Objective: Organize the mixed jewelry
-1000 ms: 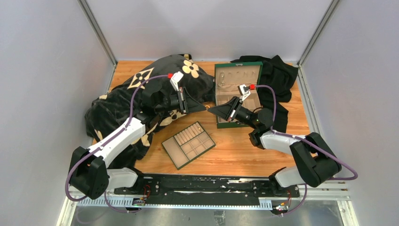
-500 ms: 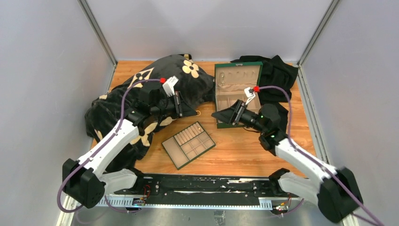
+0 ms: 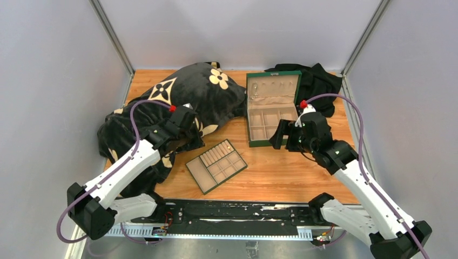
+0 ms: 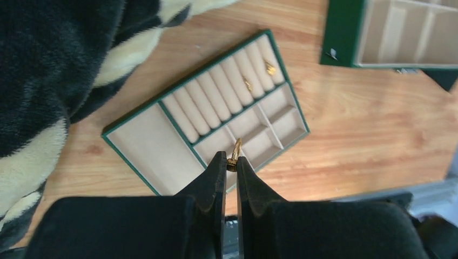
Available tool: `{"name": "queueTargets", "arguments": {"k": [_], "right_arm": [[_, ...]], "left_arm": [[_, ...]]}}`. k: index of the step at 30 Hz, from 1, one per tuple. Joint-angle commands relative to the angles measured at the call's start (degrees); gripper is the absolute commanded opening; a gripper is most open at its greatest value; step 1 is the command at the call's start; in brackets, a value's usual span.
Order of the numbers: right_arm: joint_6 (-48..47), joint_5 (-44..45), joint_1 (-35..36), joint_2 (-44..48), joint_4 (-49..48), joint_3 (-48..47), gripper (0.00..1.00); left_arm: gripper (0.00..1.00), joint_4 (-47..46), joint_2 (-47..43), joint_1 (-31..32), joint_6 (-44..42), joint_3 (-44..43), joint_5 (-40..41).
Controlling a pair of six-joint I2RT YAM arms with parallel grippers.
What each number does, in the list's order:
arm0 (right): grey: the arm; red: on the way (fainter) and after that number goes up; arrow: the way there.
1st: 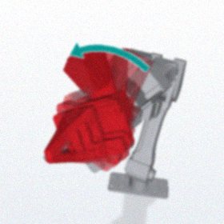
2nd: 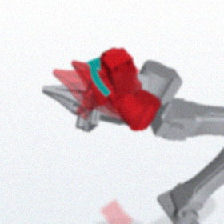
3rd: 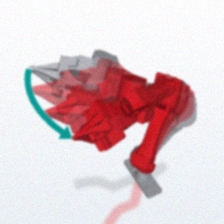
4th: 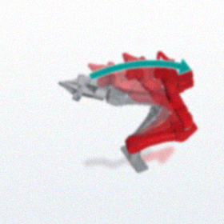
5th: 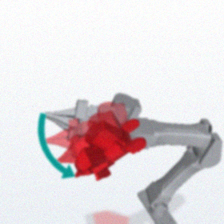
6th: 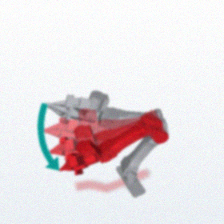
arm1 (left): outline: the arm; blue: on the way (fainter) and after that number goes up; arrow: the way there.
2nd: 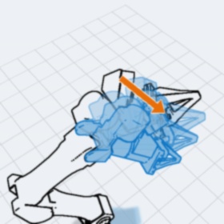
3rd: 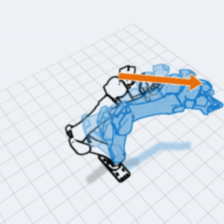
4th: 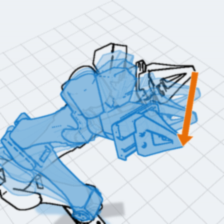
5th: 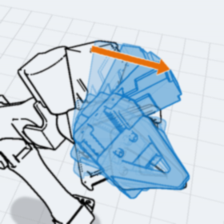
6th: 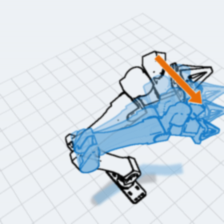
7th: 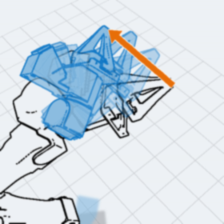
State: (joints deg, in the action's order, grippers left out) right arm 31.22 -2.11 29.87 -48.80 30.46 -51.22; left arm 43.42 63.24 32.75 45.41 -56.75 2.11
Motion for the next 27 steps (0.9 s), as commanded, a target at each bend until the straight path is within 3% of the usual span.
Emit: {"name": "queueTargets", "arguments": {"k": [1,5,13,20,27], "right_arm": [[-4.02,5.39,0.6,1.02,15.29,-3.11,0.88],[-5.01,5.68,0.63,4.64,15.31,-1.58,0.88],[-6.07,3.87,0.63,7.96,15.06,-1.28,0.88],[-5.59,3.06,0.63,7.48,14.66,-0.63,0.88],[-5.97,0.65,0.58,6.8,14.37,-0.48,0.88]], "left_arm": [[0.0,3.28,4.58,5.4,7.24,-1.38,15.74],[0.0,5.07,12.48,10.99,12.34,-4.73,25.24],[0.0,12.77,26.51,16.48,27.01,-11.46,30.47],[0.0,13.17,30.78,18.39,31.44,-12.33,30.42],[0.0,13.4,28.25,20.35,38.64,-7.55,32.37]]}}
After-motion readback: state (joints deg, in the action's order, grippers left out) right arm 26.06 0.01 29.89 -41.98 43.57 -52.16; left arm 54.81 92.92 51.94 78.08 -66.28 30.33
